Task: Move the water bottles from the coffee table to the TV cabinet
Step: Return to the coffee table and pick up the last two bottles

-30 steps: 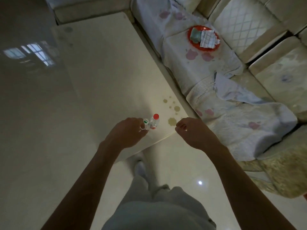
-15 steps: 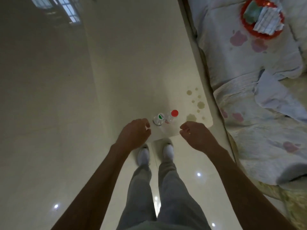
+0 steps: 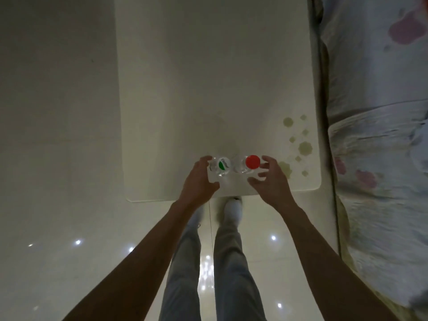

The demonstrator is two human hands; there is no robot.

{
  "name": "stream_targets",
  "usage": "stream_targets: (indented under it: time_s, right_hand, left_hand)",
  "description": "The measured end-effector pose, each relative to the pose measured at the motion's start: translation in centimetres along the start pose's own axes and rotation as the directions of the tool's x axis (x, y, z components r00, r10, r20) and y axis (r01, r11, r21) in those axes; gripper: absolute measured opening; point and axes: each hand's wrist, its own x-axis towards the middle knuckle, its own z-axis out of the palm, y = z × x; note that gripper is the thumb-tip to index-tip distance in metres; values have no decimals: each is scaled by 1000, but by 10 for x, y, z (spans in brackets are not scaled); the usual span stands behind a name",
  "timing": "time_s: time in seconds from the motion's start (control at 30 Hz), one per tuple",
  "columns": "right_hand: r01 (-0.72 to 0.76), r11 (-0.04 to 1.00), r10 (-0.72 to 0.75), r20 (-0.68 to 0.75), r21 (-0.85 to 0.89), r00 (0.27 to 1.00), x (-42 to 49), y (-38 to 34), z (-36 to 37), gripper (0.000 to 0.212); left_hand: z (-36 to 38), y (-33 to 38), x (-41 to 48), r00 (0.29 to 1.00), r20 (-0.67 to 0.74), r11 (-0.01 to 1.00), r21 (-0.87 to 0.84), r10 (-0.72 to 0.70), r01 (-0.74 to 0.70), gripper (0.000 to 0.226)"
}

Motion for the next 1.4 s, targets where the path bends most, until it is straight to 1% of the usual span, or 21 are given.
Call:
stream_targets:
  time_s: [0.1,0.2,0.27,0.33,0.43,0.5,0.6,0.67,0.8,0.9,1.0,1.1,1.2,1.33,1.4]
  right_hand:
    - [102,995,-102,9,14,995,21,12,11,87]
    - [160,987,-160,30,-13,987,31,16,20,91]
    - [204,979,-204,24,-14,979,35,18,25,89]
    - [224,975,-224,-11,-2,974,37,19,28,83]
    - [217,976,-217,-78,-9,973,36,19,29,79]
    - [202,979,-198,-107,23,974,31,15,25,80]
    - [165,982,-148,-174,87,974,22,4,15,78]
    - [151,981,-122,-218,123,968,8,-14,1,76]
    - [194,960,-135,-275,201,952,-32,-55,-31,79]
    - [253,936,-172,-310,245,935,-68,-88,-54,85]
    - [342,913,-268,-302,225,915,-105,-116,-75,92]
    - [475,870,-425,-292,129,857,-138,-142,-95,85]
    - [573,819,-551,-241,27,799,-166,-169,-114,79]
    - [647,762,-642,-177,-35,746,-193,-205,-135,78]
    - [693,719,-691,-156,-54,706,-205,-222,-143,79]
  left_hand:
    - [15,-7,14,1000,-21,1000,-10,18,-18,86]
    - [24,-8,25,995,-74,998,6,62,-62,94]
    - [28,-6,31,991,-108,996,-8,84,-85,90]
    - [29,-3,35,987,-143,996,-38,79,-85,81]
    - [26,-1,37,978,-179,991,-60,105,-117,75]
    - [19,1,33,969,-219,988,-79,116,-136,74]
    - [4,11,20,945,-315,978,-151,88,-142,69]
    - [-12,23,5,937,-345,974,-186,61,-132,69]
    - [-42,54,-39,927,-362,973,-165,94,-163,74]
    - [-63,80,-77,920,-382,964,-199,89,-176,76]
    - [-86,101,-115,908,-409,953,-229,90,-197,73]
    - [-115,116,-155,888,-443,951,-204,123,-233,74]
    - [-142,130,-192,862,-490,951,-182,131,-249,75]
    - [-171,152,-232,814,-571,939,-211,106,-271,73]
    - [-182,161,-249,795,-598,936,-212,103,-281,71]
